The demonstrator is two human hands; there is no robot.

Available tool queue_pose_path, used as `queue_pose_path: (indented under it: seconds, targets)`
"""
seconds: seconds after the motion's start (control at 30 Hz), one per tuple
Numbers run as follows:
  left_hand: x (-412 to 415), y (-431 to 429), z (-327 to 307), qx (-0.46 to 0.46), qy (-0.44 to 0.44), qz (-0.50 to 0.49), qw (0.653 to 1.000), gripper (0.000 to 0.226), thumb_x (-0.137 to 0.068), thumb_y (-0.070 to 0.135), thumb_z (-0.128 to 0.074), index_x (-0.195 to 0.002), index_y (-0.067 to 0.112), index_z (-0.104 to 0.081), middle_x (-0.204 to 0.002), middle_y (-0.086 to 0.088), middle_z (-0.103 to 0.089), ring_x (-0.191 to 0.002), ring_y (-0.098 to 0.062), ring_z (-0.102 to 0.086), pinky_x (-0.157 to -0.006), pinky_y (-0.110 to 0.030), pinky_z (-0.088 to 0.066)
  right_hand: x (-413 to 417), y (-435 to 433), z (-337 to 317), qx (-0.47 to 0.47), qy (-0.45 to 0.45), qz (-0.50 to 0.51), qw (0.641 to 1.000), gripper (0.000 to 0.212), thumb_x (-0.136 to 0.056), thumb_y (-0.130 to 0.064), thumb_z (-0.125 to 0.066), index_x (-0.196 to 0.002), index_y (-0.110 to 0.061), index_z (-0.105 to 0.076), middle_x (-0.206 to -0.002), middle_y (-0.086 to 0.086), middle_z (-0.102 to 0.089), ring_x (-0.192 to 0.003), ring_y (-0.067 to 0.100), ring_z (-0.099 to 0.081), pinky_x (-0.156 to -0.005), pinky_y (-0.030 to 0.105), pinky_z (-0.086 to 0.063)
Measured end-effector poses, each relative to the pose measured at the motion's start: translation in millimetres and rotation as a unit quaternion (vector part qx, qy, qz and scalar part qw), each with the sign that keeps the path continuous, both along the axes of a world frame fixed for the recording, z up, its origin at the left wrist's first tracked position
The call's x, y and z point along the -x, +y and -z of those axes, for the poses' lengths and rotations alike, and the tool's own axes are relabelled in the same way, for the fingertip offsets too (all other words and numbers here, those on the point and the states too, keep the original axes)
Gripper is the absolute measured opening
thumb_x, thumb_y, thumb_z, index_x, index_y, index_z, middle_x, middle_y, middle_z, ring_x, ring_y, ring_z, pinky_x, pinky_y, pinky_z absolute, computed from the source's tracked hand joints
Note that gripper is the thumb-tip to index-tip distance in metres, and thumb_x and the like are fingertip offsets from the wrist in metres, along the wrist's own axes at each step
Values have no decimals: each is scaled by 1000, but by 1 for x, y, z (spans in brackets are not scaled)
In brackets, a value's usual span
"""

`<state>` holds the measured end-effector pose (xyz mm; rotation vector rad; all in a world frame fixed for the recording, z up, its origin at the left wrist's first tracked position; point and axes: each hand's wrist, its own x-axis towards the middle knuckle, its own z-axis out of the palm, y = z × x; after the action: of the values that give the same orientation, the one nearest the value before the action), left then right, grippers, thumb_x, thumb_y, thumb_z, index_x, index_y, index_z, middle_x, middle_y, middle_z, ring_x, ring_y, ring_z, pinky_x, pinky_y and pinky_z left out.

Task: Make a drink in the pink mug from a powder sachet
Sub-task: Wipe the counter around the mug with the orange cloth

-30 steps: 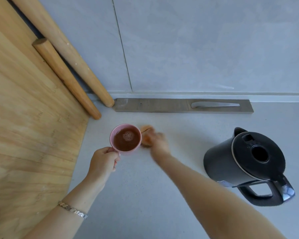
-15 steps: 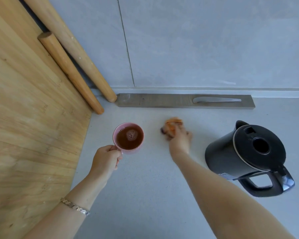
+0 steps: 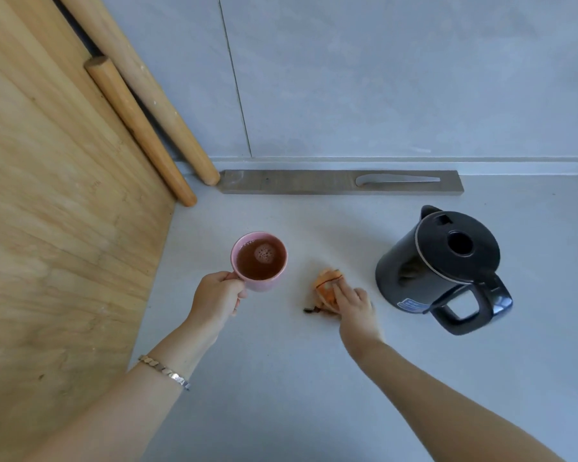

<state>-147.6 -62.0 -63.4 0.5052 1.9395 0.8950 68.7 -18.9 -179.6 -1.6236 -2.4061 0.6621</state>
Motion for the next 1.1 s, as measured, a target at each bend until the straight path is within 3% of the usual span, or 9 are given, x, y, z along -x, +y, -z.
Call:
queue_pose_path:
  seconds: [0.17, 0.3, 0.43, 0.57, 0.67, 0.73, 0.87, 0.97, 1.1]
  targets:
    - [-16, -11, 1, 5, -4, 7, 1000, 25, -75, -10, -46, -55, 4, -47, -57, -8, -40, -48, -20, -30, -46, -24, -22, -72, -35, 17, -76, -35, -90, 992, 85, -49, 10, -68, -124, -22, -46, -119, -5, -65, -93, 15, -43, -68, 34, -61]
    - [-25, -22, 2, 3, -11, 13, 1000, 28, -75, -10, -44, -53, 6, -43, -63, -11, -41, -48, -19, -28, -46, -22, -21, -72, -56, 9, 26, 26, 179, 983, 67, -77, 15, -47, -138, -11, -40, -144, 3, -44, -116, 29, -38, -101, 39, -41]
    - [-31, -31, 2, -3, -8, 11, 1000, 29, -75, -10, -44, -52, 6, -42, -60, -11, -40, -48, -19, -27, -46, -24, -21, -4, -65, -1, 110, 27, 323, 940, 63, -87, 3, -42, -144, -15, -23, -155, -1, -23, -125, 33, -30, -104, 35, -33]
    - [-35, -38, 3, -15, -2, 5, 1000, 32, -76, -12, -44, -49, 7, -40, -57, -10, -39, -48, -21, -27, -47, -22, -20, 35, -84, -4, 101, 38, 58, 992, 73, -77, 11, -37, -140, -25, -33, -151, 1, -28, -123, 33, -33, -105, 38, -33]
    - [-40, -43, 6, -12, 9, 13, 1000, 33, -76, -12, -44, -48, 6, -41, -57, -10, -40, -47, -22, -26, -48, -23, -20, 2, -90, 0, 58, 44, -195, 978, 61, -78, 4, -52, -133, -22, -47, -144, -4, -45, -120, 31, -43, -107, 38, -37]
    - [-45, -45, 10, -11, 14, 21, 1000, 33, -75, -12, -44, -47, 7, -40, -55, -9, -39, -48, -23, -26, -48, -23, -20, -36, -86, 6, -31, 27, -220, 975, 54, -72, -7, -56, -121, -29, -54, -127, -9, -61, -105, 22, -51, -90, 33, -50]
    - [-61, -50, 20, -4, 12, 38, 999, 31, -74, -12, -43, -49, 6, -41, -56, -9, -39, -48, -23, -27, -49, -22, -21, -120, -77, 13, -46, 32, 33, 998, 61, -64, 6, -57, -117, -23, -54, -118, 0, -67, -92, 19, -39, -75, 40, -58]
    - [-76, -51, 31, 2, 1, 48, 999, 31, -74, -12, -44, -49, 6, -42, -55, -9, -39, -47, -22, -26, -48, -22, -21, -167, -85, 11, -12, 4, 200, 980, 62, -69, 9, -68, -125, -14, -56, -130, 6, -58, -105, 27, -39, -84, 48, -52]
    - [-95, -47, 46, 8, -14, 54, 998, 31, -74, -12, -43, -49, 7, -42, -52, -8, -38, -46, -21, -26, -42, -18, -22, -174, -93, -4, 46, 20, 321, 946, 61, -79, 10, -45, -134, -15, -47, -142, 1, -44, -119, 31, -35, -99, 39, -39]
